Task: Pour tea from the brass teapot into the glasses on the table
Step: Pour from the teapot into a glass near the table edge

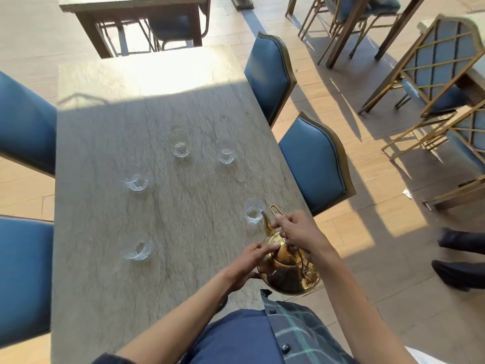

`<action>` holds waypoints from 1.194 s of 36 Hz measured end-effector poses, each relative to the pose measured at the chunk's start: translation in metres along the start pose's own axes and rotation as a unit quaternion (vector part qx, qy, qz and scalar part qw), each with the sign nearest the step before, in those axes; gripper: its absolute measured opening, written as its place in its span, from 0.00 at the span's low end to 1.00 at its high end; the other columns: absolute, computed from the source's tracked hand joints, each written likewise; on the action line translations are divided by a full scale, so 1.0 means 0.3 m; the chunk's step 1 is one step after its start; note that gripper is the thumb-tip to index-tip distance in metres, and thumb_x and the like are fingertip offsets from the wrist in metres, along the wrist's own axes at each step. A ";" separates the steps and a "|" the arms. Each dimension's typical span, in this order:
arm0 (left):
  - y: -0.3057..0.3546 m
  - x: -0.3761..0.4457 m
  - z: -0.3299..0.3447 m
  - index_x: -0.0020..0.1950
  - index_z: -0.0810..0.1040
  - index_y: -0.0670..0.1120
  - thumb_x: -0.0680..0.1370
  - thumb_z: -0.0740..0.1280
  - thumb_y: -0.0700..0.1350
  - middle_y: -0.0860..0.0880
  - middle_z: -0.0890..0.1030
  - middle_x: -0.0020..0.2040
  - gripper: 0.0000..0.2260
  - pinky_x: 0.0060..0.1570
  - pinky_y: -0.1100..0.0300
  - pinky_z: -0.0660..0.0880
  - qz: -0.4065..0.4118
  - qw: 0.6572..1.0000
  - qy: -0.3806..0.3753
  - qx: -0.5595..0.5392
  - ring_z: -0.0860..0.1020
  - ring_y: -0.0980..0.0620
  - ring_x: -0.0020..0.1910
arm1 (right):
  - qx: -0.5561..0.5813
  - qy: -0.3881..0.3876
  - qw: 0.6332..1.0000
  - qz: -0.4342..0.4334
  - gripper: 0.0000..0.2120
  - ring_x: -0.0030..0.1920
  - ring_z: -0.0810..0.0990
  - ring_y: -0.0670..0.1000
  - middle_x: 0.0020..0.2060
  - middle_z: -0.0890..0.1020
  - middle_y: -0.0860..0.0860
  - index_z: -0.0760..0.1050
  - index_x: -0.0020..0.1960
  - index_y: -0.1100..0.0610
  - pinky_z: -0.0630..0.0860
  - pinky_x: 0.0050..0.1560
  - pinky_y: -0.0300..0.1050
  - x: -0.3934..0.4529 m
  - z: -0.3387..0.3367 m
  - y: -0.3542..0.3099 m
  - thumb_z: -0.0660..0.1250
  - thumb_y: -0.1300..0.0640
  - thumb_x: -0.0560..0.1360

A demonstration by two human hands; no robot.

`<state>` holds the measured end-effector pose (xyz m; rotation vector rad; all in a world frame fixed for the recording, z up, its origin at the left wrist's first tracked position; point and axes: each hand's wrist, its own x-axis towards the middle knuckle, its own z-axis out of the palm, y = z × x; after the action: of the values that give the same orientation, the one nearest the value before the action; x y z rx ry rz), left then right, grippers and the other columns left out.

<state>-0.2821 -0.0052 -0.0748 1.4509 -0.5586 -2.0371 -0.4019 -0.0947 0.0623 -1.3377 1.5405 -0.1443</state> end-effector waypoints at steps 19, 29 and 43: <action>0.040 -0.020 -0.058 0.77 0.71 0.49 0.78 0.76 0.61 0.46 0.84 0.67 0.33 0.54 0.57 0.81 0.017 0.999 0.018 0.025 0.85 0.47 0.63 | 0.045 0.045 0.998 -0.013 0.16 0.33 0.77 0.51 0.30 0.78 0.52 0.82 0.44 0.57 0.74 0.35 0.47 -0.028 0.046 0.031 0.62 0.49 0.82; 0.162 -0.068 -0.130 0.65 0.73 0.58 0.80 0.77 0.55 0.51 0.83 0.61 0.18 0.53 0.62 0.83 0.060 0.996 0.018 0.063 0.85 0.53 0.55 | 0.170 0.000 0.985 -0.016 0.15 0.21 0.68 0.43 0.24 0.73 0.48 0.79 0.46 0.64 0.63 0.21 0.34 -0.036 0.028 -0.044 0.62 0.53 0.82; 0.430 -0.018 -0.305 0.70 0.74 0.47 0.75 0.78 0.65 0.47 0.85 0.60 0.33 0.46 0.62 0.81 0.118 0.984 0.106 0.087 0.86 0.52 0.54 | 0.166 -0.063 0.981 -0.073 0.13 0.24 0.67 0.43 0.29 0.70 0.50 0.79 0.50 0.62 0.63 0.26 0.37 0.119 -0.032 -0.395 0.61 0.55 0.83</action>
<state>-0.1672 -0.0991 -0.0194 1.5952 -0.7921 -1.6607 -0.3256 -0.1712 0.1232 -1.1678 1.2483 -0.3846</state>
